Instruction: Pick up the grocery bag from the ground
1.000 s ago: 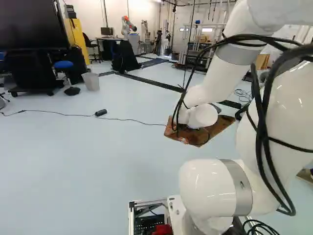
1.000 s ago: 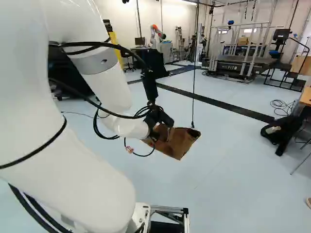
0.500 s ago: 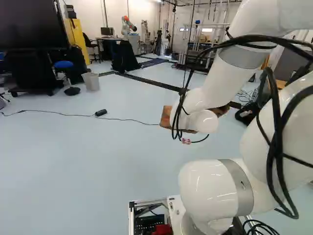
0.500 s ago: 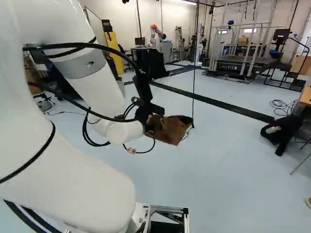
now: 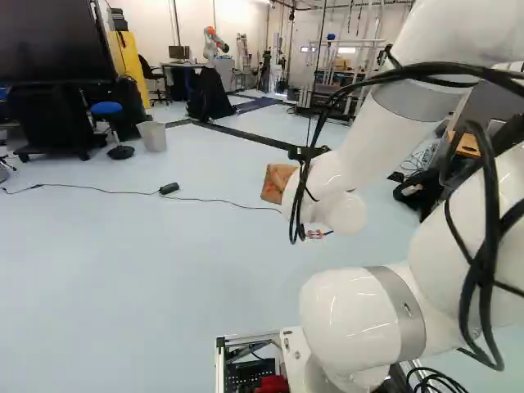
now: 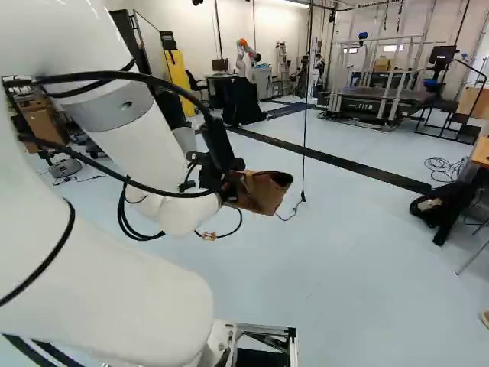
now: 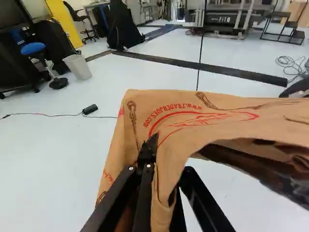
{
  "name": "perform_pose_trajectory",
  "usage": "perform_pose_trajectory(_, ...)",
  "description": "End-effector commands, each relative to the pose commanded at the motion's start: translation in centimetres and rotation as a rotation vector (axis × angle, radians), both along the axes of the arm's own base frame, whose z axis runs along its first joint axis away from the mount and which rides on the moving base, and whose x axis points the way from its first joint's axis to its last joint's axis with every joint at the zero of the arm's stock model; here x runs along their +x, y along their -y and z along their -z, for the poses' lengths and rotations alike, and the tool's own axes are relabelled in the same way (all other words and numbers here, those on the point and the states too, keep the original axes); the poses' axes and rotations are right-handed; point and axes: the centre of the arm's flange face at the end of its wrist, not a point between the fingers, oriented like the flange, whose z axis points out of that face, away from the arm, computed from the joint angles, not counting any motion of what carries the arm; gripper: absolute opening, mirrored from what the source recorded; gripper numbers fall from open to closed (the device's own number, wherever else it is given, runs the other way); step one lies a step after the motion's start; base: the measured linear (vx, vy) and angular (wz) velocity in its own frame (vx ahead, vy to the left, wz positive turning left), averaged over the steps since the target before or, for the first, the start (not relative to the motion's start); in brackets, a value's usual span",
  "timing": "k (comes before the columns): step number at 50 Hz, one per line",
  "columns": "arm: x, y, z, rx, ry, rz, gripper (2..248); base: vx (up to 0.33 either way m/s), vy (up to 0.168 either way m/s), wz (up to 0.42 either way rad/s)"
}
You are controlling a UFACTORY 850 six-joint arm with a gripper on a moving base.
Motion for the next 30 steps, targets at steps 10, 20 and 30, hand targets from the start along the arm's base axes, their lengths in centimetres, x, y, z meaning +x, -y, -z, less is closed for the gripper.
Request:
perform_pose_trajectory(10,-0.28,-0.38,-0.29,-0.041,0.035,-0.035,28,0.0,0.0,0.0)
perform_pose_trajectory(20,-0.49,-0.65,-0.5,-0.07,0.061,-0.06,28,0.0,0.0,0.0)
perform_pose_trajectory(30,-0.62,-0.81,-0.62,-0.088,0.077,-0.074,28,0.0,0.0,0.0)
